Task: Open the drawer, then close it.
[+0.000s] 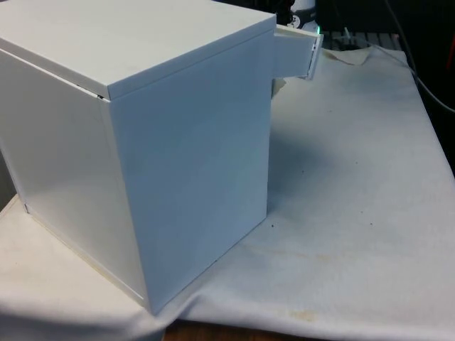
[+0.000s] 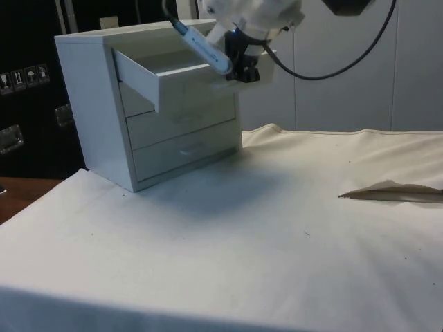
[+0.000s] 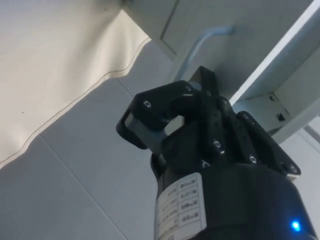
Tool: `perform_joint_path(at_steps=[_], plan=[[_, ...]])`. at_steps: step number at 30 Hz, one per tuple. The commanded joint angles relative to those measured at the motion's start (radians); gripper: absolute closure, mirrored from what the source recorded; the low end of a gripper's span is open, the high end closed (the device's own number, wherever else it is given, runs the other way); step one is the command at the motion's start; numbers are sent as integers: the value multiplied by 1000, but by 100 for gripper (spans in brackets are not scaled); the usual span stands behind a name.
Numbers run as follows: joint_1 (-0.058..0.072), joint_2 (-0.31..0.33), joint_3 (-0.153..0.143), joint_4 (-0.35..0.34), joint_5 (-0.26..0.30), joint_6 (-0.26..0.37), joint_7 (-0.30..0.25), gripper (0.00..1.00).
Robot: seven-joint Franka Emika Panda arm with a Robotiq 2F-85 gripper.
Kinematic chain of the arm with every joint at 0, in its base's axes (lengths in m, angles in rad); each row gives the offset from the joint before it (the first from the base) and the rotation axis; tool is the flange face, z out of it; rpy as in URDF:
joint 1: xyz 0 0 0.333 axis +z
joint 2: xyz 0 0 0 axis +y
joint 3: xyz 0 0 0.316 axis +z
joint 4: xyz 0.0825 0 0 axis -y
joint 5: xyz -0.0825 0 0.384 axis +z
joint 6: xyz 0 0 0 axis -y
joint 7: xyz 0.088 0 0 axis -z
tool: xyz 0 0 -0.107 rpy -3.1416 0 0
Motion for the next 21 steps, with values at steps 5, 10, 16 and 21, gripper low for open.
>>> perform_joint_path(at_steps=[5,10,16,21], plan=[[-3,-12,-13,29,9,6,-43,100],[-5,-25,-20,62,16,2,-78,100],[-5,-30,-29,93,21,4,-106,100],[-5,-30,-34,106,12,1,-102,100]])
